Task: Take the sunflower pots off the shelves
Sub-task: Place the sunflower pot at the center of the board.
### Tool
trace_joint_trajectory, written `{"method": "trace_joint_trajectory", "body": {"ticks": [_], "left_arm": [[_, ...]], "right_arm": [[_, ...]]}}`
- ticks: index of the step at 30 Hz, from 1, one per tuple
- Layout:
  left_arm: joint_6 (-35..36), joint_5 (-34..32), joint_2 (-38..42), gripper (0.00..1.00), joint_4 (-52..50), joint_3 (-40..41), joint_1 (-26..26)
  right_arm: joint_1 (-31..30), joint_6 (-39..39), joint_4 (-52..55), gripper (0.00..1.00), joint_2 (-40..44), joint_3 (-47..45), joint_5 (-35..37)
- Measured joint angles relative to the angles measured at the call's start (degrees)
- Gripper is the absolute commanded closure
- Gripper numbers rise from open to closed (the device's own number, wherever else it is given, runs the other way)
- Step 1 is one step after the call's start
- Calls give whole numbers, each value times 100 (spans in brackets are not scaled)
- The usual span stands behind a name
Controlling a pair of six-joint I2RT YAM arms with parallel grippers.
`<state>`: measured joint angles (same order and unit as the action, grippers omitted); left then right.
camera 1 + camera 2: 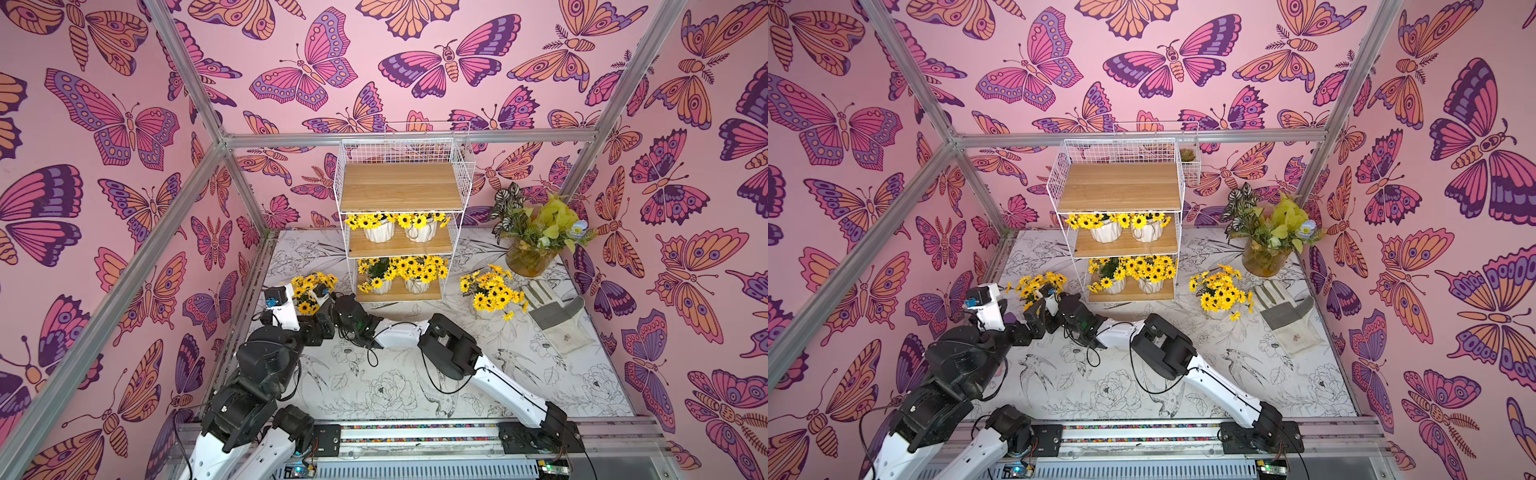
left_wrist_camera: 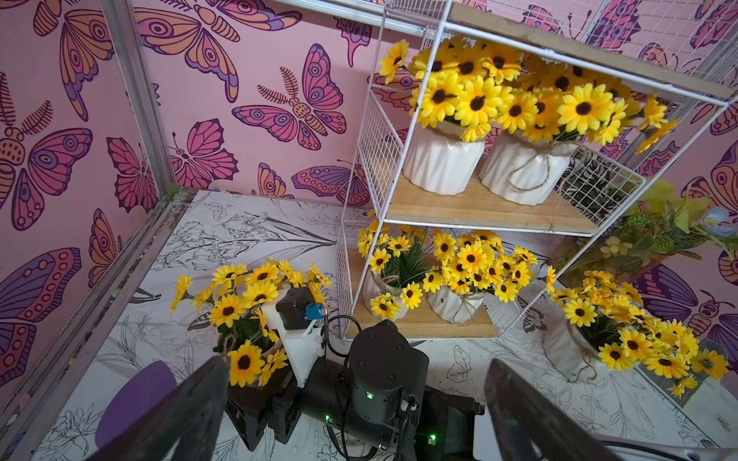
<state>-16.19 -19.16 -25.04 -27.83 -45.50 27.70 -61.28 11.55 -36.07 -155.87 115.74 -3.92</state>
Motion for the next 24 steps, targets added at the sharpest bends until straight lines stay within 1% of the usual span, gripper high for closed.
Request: {"method": "trace_joint_trajectory", "body": {"ticks": [6, 7, 11, 16, 20, 24], "left_arm": [[2, 2, 22, 0, -2, 20, 0], [2, 2, 22, 0, -2, 22, 0], [2, 4, 22, 0, -2, 42, 0], [2, 4, 46, 0, -2, 70, 0], [2, 4, 144, 0, -2, 111, 0], [2, 4, 249, 0, -9, 120, 0]], "right_arm": [[-42, 0, -2, 9, 0, 0, 153], [-44, 2, -2, 1, 0, 0, 168], [-76, 31, 127, 1, -4, -122, 190], [-103, -2, -44, 1, 11, -271, 282], [-105, -92, -103, 1, 151, -520, 302], [-114, -212, 70, 1, 293, -643, 356]]}}
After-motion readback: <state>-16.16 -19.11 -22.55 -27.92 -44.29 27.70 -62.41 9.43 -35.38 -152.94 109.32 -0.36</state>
